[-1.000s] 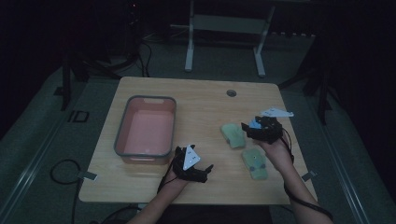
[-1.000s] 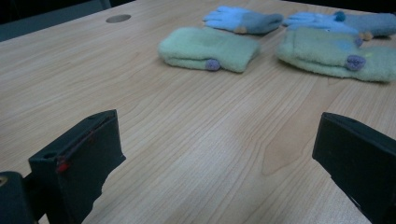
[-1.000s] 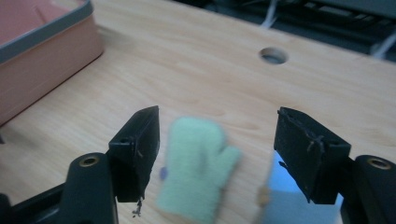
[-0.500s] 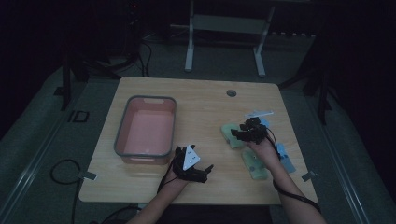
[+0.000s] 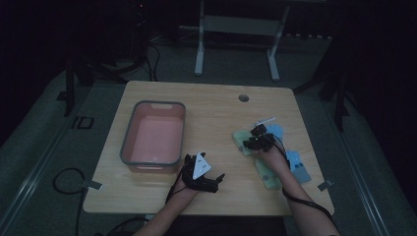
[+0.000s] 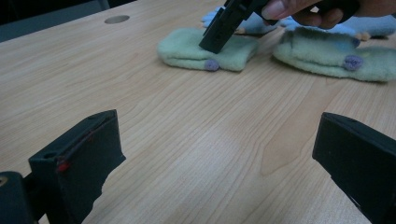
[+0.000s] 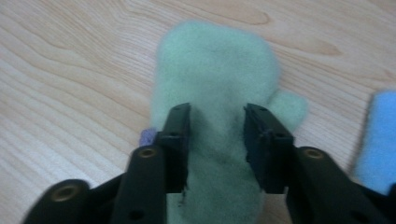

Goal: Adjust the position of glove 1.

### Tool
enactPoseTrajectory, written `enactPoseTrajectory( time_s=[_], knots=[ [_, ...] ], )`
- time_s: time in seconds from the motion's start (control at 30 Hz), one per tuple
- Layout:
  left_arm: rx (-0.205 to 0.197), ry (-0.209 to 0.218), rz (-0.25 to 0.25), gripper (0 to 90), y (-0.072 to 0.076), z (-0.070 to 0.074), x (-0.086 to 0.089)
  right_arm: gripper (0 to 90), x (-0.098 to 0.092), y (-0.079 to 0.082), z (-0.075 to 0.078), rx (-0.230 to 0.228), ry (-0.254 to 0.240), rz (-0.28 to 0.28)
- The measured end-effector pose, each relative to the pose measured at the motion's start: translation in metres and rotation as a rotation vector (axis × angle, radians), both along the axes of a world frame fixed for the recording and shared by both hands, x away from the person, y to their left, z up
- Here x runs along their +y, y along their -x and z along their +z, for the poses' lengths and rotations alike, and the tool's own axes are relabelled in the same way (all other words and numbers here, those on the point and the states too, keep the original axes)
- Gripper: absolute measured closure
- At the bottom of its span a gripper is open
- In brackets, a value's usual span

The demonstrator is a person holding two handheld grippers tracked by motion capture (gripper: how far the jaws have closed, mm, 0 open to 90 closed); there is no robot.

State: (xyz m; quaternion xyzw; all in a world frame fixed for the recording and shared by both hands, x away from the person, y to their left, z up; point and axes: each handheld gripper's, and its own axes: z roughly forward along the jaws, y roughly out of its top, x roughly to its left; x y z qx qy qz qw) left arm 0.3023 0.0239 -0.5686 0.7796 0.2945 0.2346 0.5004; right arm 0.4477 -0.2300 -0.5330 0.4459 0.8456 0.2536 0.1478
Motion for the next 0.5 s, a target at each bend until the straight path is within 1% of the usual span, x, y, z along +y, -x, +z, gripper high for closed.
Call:
enactPoseTrajectory(
  time_s=[0.07, 0.13, 0.17, 0.23, 0.33, 0.37, 0.4, 0.43, 0.47, 0.5],
  knots=[
    [0.001, 0.0, 0.0, 1.6, 0.0, 0.0, 0.0, 72.3, 0.002, 0.0, 0.0, -0.008, 0.003, -0.002],
    [0.001, 0.0, 0.001, 1.6, 0.0, 0.0, 0.0, 77.3, 0.003, 0.001, -0.001, -0.018, 0.004, -0.002],
    [0.001, 0.0, 0.001, 1.6, 0.0, 0.0, 0.0, 77.3, 0.003, 0.001, -0.001, -0.018, 0.004, -0.002],
    [0.002, 0.001, 0.001, 1.6, 0.0, 0.0, 0.0, 82.1, 0.003, 0.002, -0.001, -0.037, 0.002, 0.0],
    [0.002, 0.001, 0.002, 1.6, 0.0, 0.0, 0.0, 84.6, 0.002, 0.004, 0.001, -0.056, -0.014, -0.008],
    [0.002, 0.001, 0.002, 1.6, 0.0, 0.0, 0.0, 84.6, 0.002, 0.004, 0.001, -0.056, -0.014, -0.008],
    [0.003, 0.001, 0.002, 1.6, 0.0, 0.0, 0.0, 84.9, 0.002, 0.005, 0.003, -0.06, -0.021, -0.009],
    [0.004, 0.003, 0.002, 1.6, 0.0, 0.0, 0.0, 85.8, 0.001, 0.007, 0.008, -0.067, -0.051, -0.012],
    [0.005, 0.005, 0.003, 1.6, 0.0, 0.0, 0.0, 86.1, 0.001, 0.009, 0.014, -0.071, -0.068, -0.009],
    [0.006, 0.007, 0.004, 1.6, -0.001, 0.0, 0.0, 86.2, 0.002, 0.011, 0.018, -0.077, -0.084, -0.017]
  ],
)
